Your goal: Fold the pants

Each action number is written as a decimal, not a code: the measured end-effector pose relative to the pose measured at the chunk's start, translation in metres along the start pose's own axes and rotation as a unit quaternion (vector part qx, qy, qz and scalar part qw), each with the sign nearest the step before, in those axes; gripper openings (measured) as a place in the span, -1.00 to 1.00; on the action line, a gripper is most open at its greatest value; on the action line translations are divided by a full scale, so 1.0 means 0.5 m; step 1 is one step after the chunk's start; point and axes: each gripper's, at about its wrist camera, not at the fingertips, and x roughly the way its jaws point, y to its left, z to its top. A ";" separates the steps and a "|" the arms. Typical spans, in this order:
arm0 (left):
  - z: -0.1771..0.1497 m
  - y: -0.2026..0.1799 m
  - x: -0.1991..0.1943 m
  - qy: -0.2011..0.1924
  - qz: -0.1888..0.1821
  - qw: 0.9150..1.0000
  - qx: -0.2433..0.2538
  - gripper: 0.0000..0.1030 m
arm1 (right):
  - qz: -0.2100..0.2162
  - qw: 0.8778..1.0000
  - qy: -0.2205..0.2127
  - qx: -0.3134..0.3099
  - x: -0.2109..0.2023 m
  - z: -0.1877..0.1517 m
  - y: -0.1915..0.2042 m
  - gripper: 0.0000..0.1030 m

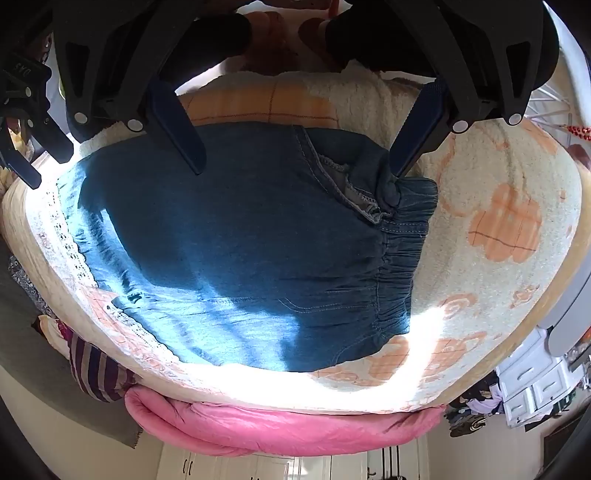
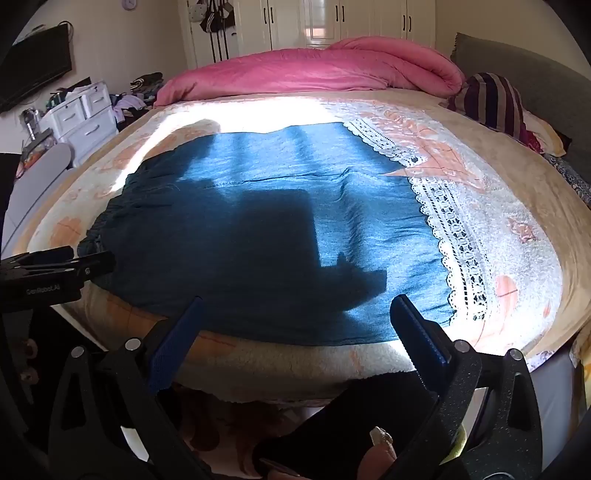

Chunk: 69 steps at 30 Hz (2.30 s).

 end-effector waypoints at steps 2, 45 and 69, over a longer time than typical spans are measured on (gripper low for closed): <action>0.000 0.001 -0.001 -0.001 0.000 1.000 -0.001 0.92 | 0.000 1.000 0.001 0.000 0.000 -0.001 0.000 0.84; 0.000 -0.010 -0.006 -0.001 -0.007 1.000 0.009 0.92 | 0.002 1.000 -0.001 0.000 0.000 0.002 0.004 0.84; -0.003 -0.012 -0.005 0.000 -0.007 1.000 0.009 0.92 | 0.000 1.000 0.001 -0.002 0.003 0.003 0.005 0.84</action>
